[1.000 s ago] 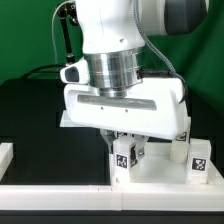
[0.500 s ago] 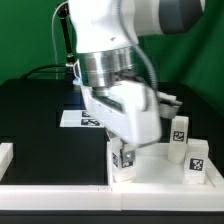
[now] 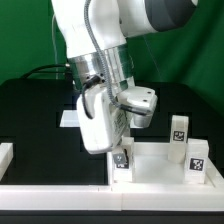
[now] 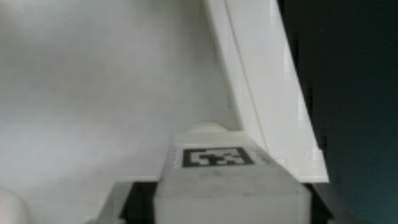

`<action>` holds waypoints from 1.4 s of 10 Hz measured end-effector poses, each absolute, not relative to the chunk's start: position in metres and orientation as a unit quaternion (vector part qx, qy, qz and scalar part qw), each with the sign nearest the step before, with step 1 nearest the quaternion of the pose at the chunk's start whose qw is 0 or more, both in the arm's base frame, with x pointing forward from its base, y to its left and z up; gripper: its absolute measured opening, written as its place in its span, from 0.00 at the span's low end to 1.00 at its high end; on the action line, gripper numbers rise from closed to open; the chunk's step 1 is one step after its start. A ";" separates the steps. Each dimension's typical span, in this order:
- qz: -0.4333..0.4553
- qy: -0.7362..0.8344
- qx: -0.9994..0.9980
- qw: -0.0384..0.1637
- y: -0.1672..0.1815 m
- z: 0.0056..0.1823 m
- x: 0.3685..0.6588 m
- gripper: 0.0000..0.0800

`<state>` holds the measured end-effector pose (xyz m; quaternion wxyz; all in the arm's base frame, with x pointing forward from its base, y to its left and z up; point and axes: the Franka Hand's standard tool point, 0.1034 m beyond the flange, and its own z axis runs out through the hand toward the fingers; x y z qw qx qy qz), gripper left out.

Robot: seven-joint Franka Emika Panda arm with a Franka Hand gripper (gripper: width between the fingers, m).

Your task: Assemble square table

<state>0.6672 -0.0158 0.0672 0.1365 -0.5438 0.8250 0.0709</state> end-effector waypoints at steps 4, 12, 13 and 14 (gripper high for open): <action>0.051 0.691 -0.707 0.138 -0.013 0.069 0.667 0.68; 0.033 0.242 -0.967 0.077 -0.016 0.065 0.664 0.81; 0.035 0.268 -0.960 0.077 -0.016 0.065 0.665 0.81; 0.035 0.274 -0.958 0.077 -0.016 0.065 0.664 0.81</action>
Offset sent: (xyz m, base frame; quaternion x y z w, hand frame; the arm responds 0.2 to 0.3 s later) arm 0.0108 0.0136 0.0081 -0.0269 -0.0642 -0.3157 0.9463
